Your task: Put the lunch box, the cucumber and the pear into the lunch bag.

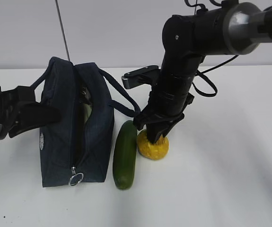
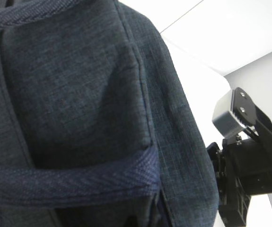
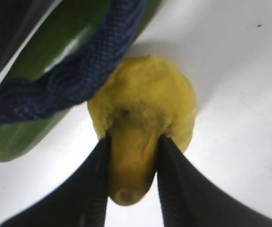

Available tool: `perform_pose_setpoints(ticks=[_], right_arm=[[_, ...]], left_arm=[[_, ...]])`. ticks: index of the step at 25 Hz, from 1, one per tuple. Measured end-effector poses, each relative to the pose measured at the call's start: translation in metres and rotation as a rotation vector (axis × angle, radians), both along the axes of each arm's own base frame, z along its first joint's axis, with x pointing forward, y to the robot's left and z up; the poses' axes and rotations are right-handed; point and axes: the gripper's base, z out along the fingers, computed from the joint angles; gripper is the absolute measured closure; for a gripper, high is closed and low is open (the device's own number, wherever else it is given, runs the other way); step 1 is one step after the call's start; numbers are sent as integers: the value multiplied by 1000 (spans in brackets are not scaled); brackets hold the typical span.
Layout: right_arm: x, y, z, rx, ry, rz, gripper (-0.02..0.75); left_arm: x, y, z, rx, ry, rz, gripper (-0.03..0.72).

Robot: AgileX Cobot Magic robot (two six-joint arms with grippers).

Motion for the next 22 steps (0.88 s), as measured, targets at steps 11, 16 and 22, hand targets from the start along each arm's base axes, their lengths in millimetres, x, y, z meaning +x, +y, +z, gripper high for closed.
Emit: perform_pose_setpoints(ticks=[11,16,22], right_arm=[[14,-18,19,-243,-49,-32,511],[22,-16,44,-227,-126,-67,512],[18,-18,121,-124,-316,-108,514]], left_arm=[[0,0,0,4,-1,-3,704],[0,0,0,3,-1,-4,704],[0,0,0,4,-1,-4,704]])
